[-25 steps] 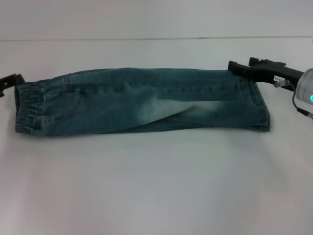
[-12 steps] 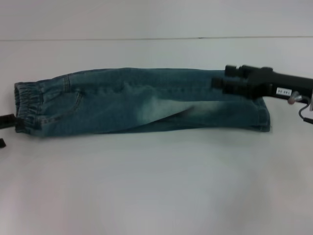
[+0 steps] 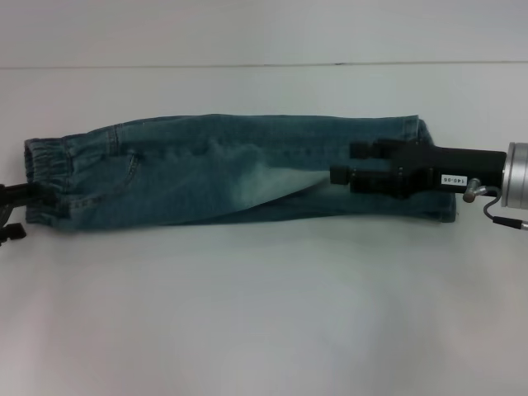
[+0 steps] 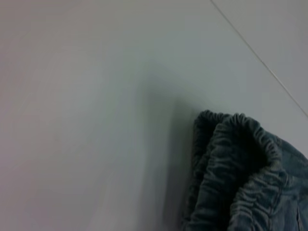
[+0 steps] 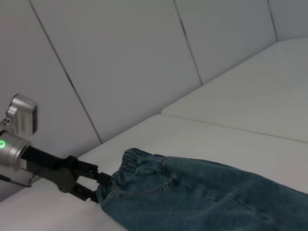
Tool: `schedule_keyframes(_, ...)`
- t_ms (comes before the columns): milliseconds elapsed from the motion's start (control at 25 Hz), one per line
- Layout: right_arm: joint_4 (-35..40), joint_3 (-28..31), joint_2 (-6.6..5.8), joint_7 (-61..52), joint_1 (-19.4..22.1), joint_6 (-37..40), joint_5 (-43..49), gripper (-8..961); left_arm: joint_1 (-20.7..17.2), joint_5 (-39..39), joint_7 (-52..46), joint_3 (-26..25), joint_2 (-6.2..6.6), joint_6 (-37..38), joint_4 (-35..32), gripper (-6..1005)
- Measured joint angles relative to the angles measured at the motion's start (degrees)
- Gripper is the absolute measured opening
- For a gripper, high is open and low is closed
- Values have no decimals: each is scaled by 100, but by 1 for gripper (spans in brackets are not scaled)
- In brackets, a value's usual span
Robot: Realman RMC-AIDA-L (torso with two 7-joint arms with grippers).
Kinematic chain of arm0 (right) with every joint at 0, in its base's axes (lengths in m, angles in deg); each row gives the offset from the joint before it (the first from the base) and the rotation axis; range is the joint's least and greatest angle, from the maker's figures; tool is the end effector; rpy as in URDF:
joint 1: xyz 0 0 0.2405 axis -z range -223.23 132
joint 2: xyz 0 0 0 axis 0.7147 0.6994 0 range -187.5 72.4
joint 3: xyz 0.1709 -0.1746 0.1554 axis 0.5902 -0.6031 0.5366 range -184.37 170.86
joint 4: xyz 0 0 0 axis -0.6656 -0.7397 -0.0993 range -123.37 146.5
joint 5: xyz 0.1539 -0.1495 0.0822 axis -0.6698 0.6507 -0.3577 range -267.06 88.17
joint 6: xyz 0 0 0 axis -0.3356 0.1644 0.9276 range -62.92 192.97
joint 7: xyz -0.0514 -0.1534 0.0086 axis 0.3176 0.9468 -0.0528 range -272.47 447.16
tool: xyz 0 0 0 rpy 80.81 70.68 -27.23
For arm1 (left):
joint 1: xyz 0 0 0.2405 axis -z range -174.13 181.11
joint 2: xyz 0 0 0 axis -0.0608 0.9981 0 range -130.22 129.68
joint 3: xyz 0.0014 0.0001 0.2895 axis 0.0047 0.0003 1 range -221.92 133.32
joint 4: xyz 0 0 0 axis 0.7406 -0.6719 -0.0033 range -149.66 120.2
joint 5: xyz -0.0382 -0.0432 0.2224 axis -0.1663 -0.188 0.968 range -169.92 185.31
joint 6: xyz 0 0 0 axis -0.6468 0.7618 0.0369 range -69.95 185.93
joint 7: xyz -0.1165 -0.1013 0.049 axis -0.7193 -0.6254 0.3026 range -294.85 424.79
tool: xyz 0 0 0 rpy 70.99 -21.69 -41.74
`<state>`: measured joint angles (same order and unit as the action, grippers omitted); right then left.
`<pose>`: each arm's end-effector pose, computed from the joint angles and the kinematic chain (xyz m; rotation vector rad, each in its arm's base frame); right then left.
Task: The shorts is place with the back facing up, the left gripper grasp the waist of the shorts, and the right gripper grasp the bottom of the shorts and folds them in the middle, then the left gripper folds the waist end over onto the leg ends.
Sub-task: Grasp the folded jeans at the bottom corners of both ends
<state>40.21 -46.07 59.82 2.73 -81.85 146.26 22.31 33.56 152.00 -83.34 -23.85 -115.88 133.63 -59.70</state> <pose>0.2787 0.4017 -0.0440 -2.6414 0.8231 0.7451 -0.4079 0.3760 0.0501 -1.6187 -2.0305 -0.4720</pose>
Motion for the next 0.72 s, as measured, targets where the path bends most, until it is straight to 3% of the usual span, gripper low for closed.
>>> schedule_keyframes(480,-2,-58,62,7,-31,1,4,778,195,-35,279,0,-109,-550,150,745)
schedule_keyframes(720,-25,-59,66,1,-36,-45,5,777,217,-72,291,3,-99,-580,208,600)
